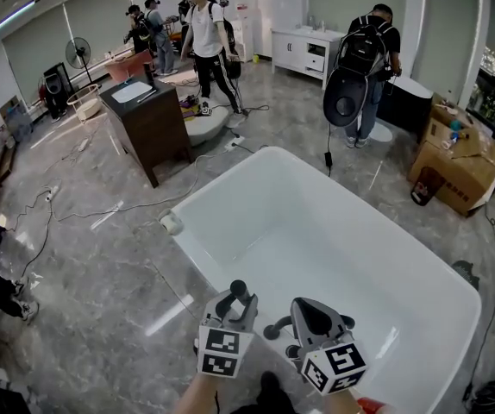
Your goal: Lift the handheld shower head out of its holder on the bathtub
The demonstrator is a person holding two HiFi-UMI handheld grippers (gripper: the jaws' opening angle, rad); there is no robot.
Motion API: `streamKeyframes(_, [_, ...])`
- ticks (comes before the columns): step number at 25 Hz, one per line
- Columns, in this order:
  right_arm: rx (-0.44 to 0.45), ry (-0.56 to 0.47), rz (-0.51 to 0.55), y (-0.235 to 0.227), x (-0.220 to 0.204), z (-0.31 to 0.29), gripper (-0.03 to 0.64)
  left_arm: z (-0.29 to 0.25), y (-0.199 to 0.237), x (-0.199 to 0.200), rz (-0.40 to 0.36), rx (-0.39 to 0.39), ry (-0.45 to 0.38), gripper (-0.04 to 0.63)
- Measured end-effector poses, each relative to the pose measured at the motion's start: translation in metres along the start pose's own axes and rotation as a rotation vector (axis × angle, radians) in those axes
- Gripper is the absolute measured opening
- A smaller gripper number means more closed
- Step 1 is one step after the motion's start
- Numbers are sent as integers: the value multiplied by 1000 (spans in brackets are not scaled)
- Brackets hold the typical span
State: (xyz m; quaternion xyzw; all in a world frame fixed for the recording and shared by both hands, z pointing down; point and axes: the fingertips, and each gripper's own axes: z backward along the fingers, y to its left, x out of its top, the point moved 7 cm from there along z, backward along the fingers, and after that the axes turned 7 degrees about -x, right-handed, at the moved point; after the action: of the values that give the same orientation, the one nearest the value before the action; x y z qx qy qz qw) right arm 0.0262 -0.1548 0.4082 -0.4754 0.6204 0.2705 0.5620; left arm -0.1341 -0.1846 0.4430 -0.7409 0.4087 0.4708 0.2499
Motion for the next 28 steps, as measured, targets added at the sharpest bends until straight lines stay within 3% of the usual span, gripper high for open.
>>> streamKeyframes(12, [-9, 2, 9, 16, -3, 4, 6, 28, 4, 11, 1, -5, -49, 151])
streamKeyframes(28, [-6, 7, 21, 21, 5, 19, 3, 45, -6, 22, -8, -8, -55, 150])
